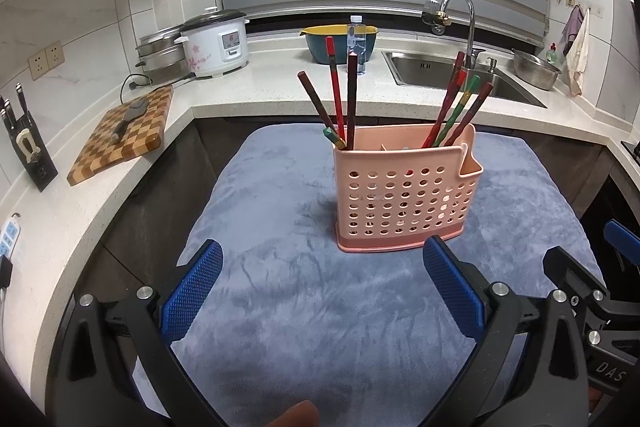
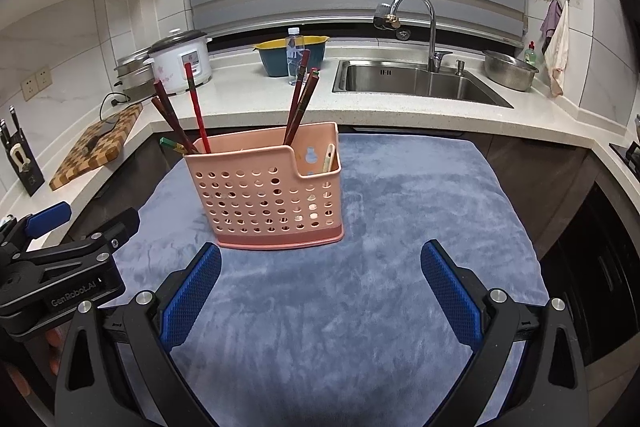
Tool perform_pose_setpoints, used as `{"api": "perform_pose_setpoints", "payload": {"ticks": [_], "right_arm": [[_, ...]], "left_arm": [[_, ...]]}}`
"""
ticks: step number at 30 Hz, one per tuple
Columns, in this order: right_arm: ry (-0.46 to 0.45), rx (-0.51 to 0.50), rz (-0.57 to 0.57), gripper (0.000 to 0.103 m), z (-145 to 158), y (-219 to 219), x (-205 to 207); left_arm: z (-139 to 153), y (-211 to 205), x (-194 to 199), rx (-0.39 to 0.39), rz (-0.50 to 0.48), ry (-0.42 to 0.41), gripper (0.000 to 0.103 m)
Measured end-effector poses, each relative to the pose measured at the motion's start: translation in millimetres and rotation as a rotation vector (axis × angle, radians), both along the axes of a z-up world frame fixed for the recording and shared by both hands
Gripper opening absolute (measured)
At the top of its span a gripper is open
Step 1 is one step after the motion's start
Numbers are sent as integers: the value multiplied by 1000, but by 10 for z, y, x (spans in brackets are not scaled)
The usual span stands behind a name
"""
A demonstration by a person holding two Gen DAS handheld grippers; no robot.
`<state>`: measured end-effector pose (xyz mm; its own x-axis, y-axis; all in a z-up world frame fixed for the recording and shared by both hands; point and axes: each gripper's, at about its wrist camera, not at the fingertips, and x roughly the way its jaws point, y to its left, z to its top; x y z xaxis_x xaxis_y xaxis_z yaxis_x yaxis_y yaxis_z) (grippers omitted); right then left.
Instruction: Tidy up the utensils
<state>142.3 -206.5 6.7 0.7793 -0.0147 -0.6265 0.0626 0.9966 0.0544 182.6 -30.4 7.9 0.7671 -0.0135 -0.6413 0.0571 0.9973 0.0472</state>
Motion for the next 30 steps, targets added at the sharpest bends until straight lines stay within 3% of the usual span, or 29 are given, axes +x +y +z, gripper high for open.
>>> {"api": "perform_pose_setpoints", "payload": {"ticks": [30], "right_arm": [[33, -2, 0, 96, -86, 1, 90]], "left_arm": [[-111, -22, 97, 41, 14, 40, 96]]}}
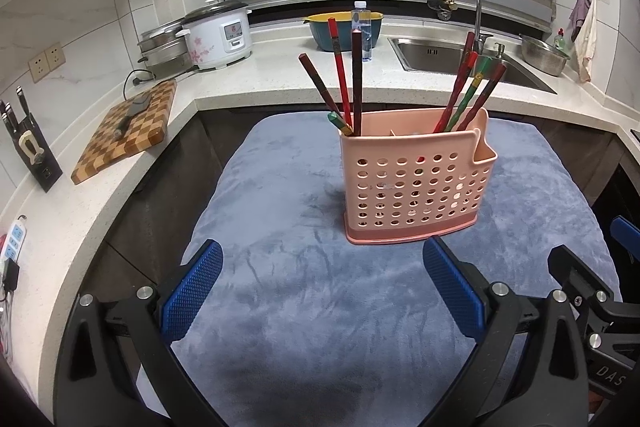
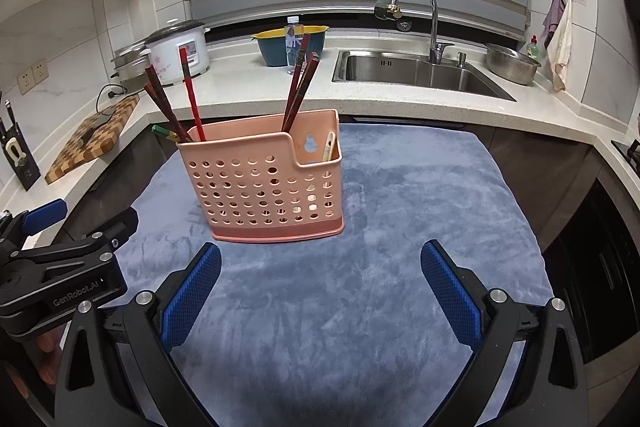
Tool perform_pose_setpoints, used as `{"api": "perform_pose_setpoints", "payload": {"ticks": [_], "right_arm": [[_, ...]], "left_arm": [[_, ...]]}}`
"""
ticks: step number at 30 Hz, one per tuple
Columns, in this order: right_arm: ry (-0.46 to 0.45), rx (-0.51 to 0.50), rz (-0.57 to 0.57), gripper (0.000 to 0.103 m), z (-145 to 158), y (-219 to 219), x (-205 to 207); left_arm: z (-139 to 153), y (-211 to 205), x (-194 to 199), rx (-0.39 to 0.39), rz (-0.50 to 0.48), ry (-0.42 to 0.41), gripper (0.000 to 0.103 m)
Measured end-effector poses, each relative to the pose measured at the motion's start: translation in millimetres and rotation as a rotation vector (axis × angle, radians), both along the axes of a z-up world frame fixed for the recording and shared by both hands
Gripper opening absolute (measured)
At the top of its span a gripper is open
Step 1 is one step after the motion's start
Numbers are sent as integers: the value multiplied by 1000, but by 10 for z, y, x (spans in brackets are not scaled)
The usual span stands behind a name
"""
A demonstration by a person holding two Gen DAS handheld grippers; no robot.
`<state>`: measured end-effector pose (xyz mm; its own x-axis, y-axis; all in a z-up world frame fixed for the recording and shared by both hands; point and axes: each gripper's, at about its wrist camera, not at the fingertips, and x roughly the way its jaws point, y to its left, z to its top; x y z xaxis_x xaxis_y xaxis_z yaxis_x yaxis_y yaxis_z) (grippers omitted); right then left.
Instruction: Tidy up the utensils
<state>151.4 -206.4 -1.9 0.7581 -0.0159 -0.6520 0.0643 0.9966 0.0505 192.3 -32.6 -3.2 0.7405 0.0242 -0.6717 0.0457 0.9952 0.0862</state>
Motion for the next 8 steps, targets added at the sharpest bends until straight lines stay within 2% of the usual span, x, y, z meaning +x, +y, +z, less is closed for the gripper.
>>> {"api": "perform_pose_setpoints", "payload": {"ticks": [8], "right_arm": [[-2, -1, -2, 96, -15, -1, 33]], "left_arm": [[-71, 40, 35, -4, 9, 16, 96]]}}
